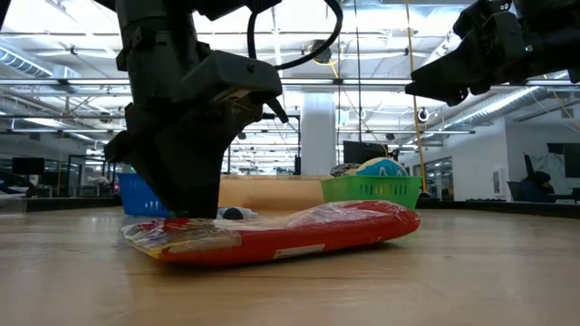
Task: Pick & Place Food Item
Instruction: Put the black food coloring bottle into the blue bin
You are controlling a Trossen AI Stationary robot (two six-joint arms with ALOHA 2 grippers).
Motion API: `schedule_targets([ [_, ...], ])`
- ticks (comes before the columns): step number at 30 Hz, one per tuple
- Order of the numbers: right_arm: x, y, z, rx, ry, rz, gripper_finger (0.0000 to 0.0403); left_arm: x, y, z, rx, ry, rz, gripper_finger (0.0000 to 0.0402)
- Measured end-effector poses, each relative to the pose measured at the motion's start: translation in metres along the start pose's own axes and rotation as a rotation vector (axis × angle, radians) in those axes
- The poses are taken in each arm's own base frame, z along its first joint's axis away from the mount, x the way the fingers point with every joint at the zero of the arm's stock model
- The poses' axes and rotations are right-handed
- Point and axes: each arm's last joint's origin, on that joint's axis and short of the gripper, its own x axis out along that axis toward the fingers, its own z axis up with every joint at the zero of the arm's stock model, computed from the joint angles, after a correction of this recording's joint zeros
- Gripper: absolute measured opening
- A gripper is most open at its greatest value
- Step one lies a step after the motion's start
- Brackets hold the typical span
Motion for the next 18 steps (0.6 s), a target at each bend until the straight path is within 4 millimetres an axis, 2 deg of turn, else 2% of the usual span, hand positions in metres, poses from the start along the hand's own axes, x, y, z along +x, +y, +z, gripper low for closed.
schedule_targets([
  [18,0.0,0.0,-0.0003,0.005,0.003,0.0,0.0242,0.001,0.0072,0.0073,0.065,-0.018,0.053,0.0097],
])
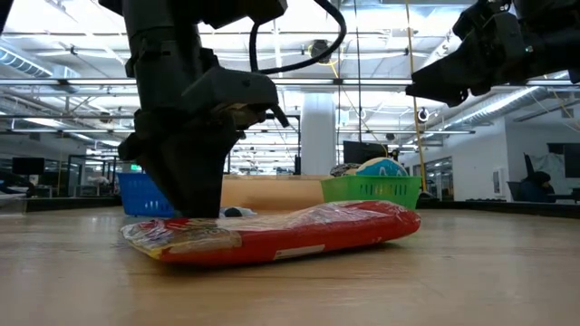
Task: Pick & Place Food Item
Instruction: Put the black food coloring bottle into the blue bin
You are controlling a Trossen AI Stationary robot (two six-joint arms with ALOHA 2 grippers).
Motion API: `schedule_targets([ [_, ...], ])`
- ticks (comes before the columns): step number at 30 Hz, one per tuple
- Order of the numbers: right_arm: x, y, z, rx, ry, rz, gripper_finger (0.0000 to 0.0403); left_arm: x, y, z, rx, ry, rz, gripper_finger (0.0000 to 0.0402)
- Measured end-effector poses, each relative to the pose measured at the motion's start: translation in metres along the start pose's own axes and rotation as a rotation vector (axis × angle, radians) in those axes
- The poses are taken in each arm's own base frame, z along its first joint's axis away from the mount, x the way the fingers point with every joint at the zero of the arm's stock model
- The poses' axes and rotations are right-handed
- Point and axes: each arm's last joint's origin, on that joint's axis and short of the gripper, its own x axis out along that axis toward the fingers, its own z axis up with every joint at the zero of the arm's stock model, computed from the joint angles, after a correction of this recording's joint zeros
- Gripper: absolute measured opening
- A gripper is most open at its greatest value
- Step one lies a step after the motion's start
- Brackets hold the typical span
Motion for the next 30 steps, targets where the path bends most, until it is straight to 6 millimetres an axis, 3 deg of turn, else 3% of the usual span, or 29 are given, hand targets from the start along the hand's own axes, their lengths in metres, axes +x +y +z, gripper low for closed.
schedule_targets([
  [5,0.0,0.0,-0.001,-0.001,0.01,-0.001,0.0242,-0.011,0.002,0.003,0.076,-0.042,-0.004,0.009],
  [11,0.0,0.0,-0.001,-0.001,0.006,-0.001,0.0242,-0.055,0.004,-0.001,0.198,-0.249,-0.009,0.0058],
  [17,0.0,0.0,-0.001,-0.004,0.005,-0.004,0.0242,-0.09,0.024,-0.01,0.232,-0.479,0.016,0.0068],
  [24,0.0,0.0,0.003,-0.086,-0.029,-0.014,0.0242,-0.072,0.067,-0.026,0.294,-0.665,-0.098,0.0055],
  [30,-0.001,-0.004,0.007,-0.167,-0.068,-0.15,0.0242,-0.066,0.111,-0.031,0.403,-0.799,-0.237,0.0056],
])
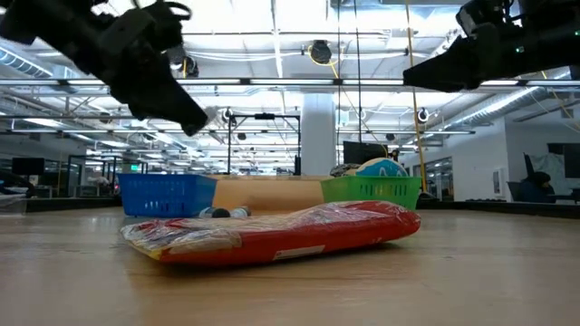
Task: Pick & Place Food Item
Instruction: Put the black food coloring bottle into the blue bin
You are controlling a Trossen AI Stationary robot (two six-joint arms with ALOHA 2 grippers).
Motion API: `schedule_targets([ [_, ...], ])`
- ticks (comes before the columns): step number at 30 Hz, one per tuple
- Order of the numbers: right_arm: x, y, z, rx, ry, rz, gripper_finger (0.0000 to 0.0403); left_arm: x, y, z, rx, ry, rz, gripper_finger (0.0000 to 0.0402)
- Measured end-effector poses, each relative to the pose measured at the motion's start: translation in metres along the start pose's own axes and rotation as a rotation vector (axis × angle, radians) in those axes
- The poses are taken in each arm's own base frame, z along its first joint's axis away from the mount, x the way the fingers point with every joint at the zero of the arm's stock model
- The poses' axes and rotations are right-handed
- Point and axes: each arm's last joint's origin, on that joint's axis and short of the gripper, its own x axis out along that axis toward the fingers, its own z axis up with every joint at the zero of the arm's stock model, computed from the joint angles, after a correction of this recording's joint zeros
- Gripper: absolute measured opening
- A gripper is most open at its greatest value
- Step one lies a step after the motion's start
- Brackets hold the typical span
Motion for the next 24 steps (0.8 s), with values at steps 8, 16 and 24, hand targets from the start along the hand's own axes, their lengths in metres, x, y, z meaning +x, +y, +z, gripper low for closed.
schedule_targets([
  [8,0.0,-0.01,0.006,0.003,-0.049,-0.169,0.0242,-0.034,0.053,-0.01,0.034,-0.152,-0.04,0.0054],
  [16,0.005,-0.022,0.002,0.03,-0.02,-0.246,0.0242,-0.04,0.082,-0.037,-0.055,-0.233,0.038,0.0058],
  [24,0.012,-0.032,-0.003,0.035,0.001,-0.318,0.0242,-0.034,0.1,-0.05,-0.104,-0.188,0.132,0.0059],
])
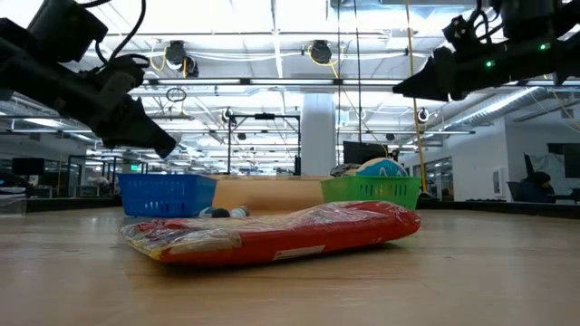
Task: Pick & Place Food Item
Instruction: Put the black food coloring bottle into the blue bin
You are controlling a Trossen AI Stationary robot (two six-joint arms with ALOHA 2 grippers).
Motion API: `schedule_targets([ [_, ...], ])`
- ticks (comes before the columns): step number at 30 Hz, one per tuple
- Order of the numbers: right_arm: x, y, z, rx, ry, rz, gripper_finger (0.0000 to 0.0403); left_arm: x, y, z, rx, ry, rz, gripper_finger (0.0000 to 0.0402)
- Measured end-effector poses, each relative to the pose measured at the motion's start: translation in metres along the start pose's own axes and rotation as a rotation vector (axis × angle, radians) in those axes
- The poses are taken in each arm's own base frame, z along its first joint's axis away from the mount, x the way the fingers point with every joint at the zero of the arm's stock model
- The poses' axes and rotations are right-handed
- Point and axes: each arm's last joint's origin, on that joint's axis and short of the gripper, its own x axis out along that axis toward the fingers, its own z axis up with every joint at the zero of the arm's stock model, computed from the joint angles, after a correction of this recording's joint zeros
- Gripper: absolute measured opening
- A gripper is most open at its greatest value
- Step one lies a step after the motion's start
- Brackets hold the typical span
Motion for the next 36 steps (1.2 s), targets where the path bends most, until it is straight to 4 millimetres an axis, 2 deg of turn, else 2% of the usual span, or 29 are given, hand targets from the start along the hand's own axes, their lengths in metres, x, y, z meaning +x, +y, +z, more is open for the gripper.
schedule_targets([
  [8,0.011,-0.002,-0.011,0.07,0.065,-0.04,0.0242,0.002,0.007,0.0,-0.007,0.018,0.03,0.006],
  [14,0.018,0.001,-0.015,0.058,0.064,-0.041,0.0242,0.003,0.009,-0.001,0.093,0.018,0.072,0.006],
  [24,0.021,0.002,-0.01,0.099,0.0,-0.046,0.0242,0.003,0.009,0.0,0.221,0.012,0.082,0.006],
  [36,0.021,0.0,-0.001,0.148,-0.089,-0.053,0.0242,0.003,0.009,0.0,0.238,0.012,0.082,0.0061],
])
